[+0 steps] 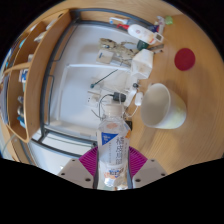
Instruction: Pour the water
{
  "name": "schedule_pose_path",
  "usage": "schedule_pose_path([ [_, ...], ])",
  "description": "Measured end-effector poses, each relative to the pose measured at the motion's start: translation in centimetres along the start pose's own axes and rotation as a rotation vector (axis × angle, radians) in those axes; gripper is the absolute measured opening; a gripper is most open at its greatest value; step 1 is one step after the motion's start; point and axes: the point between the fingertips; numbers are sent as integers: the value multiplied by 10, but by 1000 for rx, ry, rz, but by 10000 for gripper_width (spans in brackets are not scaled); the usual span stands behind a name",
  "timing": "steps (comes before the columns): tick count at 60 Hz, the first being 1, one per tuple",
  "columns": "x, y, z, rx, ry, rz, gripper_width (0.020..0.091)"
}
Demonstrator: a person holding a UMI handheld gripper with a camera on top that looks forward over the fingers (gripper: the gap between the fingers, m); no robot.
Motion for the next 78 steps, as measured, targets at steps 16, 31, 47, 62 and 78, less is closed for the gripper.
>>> schedule_pose_path([
  [16,-18,16,-5,-20,90,416,398],
  [31,-32,9,-5,9,136,683,394],
  [47,-23,9,-10,39,202,667,396],
  [62,-68,55,-39,-11,113,14,395],
  [78,-182,33,-60,169,-159,-998,417],
])
Point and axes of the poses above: the point between the fingertips, and its own axes, seen from behind it with the camera up: y to the left, x down, z forward, the way the camera looks, and after that the axes turned 6 degrees about x, right-handed
